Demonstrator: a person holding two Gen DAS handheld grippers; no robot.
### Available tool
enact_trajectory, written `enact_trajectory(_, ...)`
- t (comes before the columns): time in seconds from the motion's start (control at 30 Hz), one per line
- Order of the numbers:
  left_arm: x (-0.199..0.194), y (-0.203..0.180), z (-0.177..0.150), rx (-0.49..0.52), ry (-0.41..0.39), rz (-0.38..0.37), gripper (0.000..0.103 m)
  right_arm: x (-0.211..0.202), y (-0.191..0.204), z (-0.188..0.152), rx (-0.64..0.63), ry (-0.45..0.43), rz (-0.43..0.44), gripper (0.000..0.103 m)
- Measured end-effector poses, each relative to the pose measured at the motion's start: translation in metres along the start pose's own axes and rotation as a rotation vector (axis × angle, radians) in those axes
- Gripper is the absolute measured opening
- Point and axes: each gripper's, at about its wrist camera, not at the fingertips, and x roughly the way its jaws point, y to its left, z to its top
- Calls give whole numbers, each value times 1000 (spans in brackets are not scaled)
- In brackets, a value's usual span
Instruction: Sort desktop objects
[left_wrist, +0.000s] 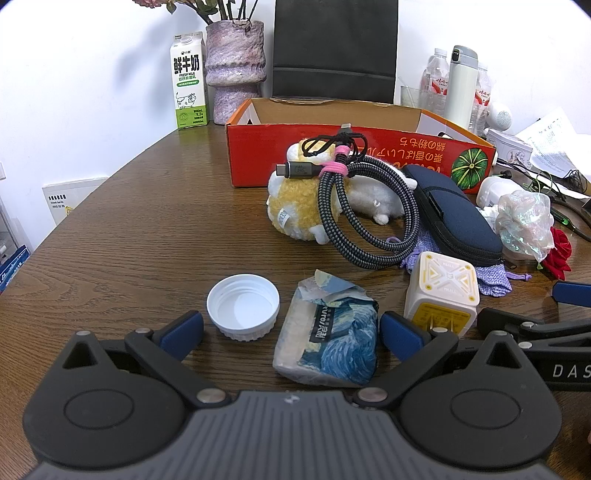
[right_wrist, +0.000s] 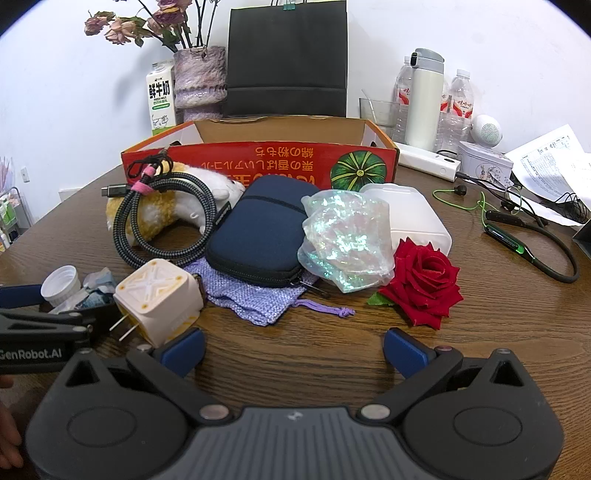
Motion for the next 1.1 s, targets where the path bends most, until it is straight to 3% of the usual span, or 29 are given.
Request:
enact_trajectory(0.53,-1,2,2,1,0,-4,103,0,0,0,0,1,0,103)
enact_trajectory(0.7,-16,4,-5,70,16,-77,103,-2,-1,-1,-8,1,6,103)
enact_trajectory(0.87,-40,24,-9,-6,-41,-169,103,-10,2,-3,-8,3,22,102)
enact_trajectory(0.97,-35,38,-6,-42,-16,-147,103,-22,7,-6,9,-47,81,96)
enact_trajectory(1.1,-35,42,-4,-68,-9,-192,88,-37,13,5,52,-121,165,91)
